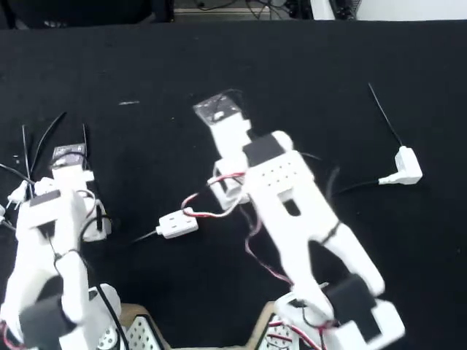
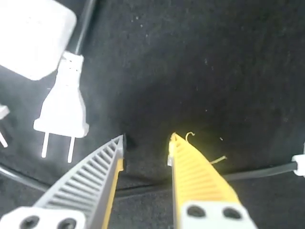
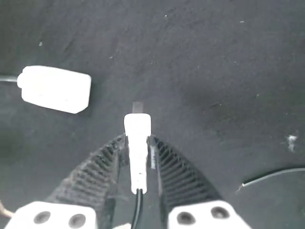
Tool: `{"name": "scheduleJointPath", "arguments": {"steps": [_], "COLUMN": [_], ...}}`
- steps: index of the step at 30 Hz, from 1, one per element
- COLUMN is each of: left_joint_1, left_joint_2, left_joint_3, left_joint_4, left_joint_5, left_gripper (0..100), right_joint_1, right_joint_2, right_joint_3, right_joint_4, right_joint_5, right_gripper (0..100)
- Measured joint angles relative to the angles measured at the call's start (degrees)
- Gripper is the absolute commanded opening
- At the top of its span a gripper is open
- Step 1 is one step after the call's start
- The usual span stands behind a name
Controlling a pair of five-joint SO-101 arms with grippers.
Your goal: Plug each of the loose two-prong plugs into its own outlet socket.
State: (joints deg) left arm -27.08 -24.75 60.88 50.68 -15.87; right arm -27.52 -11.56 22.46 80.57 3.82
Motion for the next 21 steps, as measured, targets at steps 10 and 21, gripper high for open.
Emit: {"name": "scheduleJointPath", "arguments": {"steps": [10,21], "left_joint_1": [1.85,2.55], "left_joint_2": [-15.82,-28.04], "left_joint_3": [12.48,19.60], "left_joint_4": [-2.99,-3.16], "left_joint_5": [0.00,0.00], "left_gripper": [15,15], "right_joint_1": [-8.35,-12.31], "right_joint_2": [13.98,21.63], "right_joint_3": [-7.56,-9.58], "right_joint_4": [4.04,7.74], "right_joint_5": [0.00,0.00], "right_gripper": [1.1,1.1]}}
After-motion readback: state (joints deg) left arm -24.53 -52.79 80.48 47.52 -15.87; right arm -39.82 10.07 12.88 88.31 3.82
